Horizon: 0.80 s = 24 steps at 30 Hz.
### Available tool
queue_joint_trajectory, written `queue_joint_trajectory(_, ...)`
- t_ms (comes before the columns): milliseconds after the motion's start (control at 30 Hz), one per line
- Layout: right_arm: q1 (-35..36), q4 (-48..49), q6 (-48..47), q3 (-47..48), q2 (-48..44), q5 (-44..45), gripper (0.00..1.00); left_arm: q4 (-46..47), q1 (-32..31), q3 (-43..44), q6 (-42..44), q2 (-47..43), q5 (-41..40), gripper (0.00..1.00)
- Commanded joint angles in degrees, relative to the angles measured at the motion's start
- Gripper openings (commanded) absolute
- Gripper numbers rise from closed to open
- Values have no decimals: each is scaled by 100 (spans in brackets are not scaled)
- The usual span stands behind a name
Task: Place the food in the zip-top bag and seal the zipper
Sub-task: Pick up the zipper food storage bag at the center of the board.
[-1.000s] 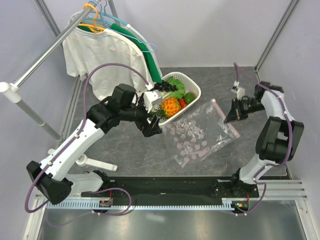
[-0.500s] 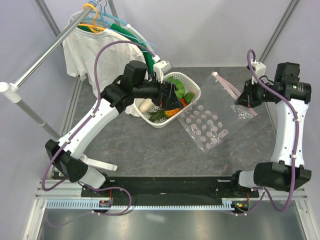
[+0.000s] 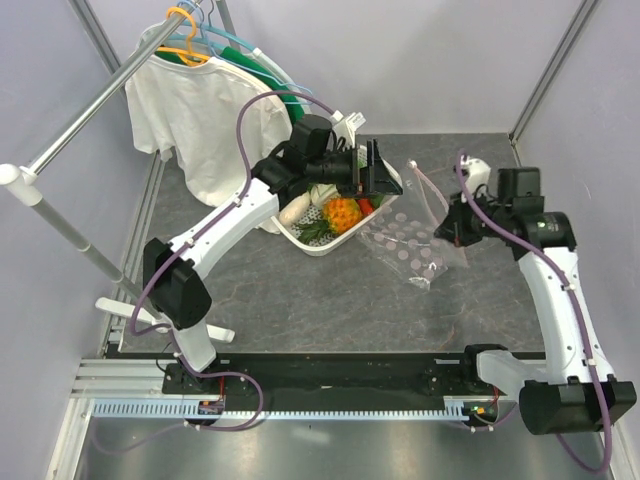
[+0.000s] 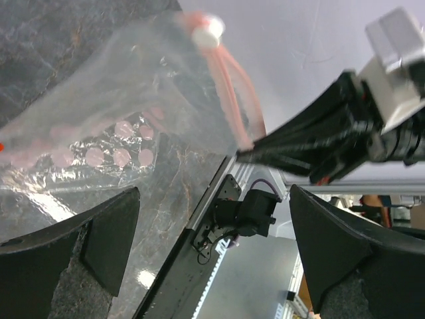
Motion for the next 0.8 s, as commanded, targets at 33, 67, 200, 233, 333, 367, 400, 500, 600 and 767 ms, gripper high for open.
queue_joint_trajectory(33, 615, 1212, 1331, -638, -369, 398, 0, 27, -171, 28, -663, 134, -288, 100)
queue_joint_trajectory(67, 755, 1334, 1376, -691, -387, 346, 0, 27, -188, -59, -655, 134, -323, 100)
queue_joint_trajectory(200, 1046, 1634, 1552, -867, -484, 275, 0, 106, -338, -166, -672, 142, -393, 100)
queue_joint_trajectory(233, 1081, 1669, 1604, -876, -449, 249, 0, 115, -364, -157, -646, 151, -411, 100)
queue_joint_trajectory(333, 1230, 1722, 1640, -824, -361, 187, 0, 141, -443, -113, -576, 222, -499, 91)
queue_joint_trajectory(367, 1327, 1731, 1631, -763, -344, 196, 0, 133, -470, -52, -532, 256, -508, 80)
queue_joint_trajectory(400, 1362, 1748, 1631, -745, -335, 179, 0, 133, -496, -17, -523, 318, -534, 76)
queue_joint_trajectory(500, 1512, 1766, 1640, -692, -343, 178, 0, 133, -523, 89, -540, 406, -534, 63)
queue_joint_trajectory(600, 1582, 1766, 1649, -657, -343, 170, 0, 80, -566, 124, -488, 450, -604, 61)
queue_joint_trajectory(767, 1749, 1766, 1544, -604, -291, 213, 0, 10, -593, 89, -435, 477, -683, 62)
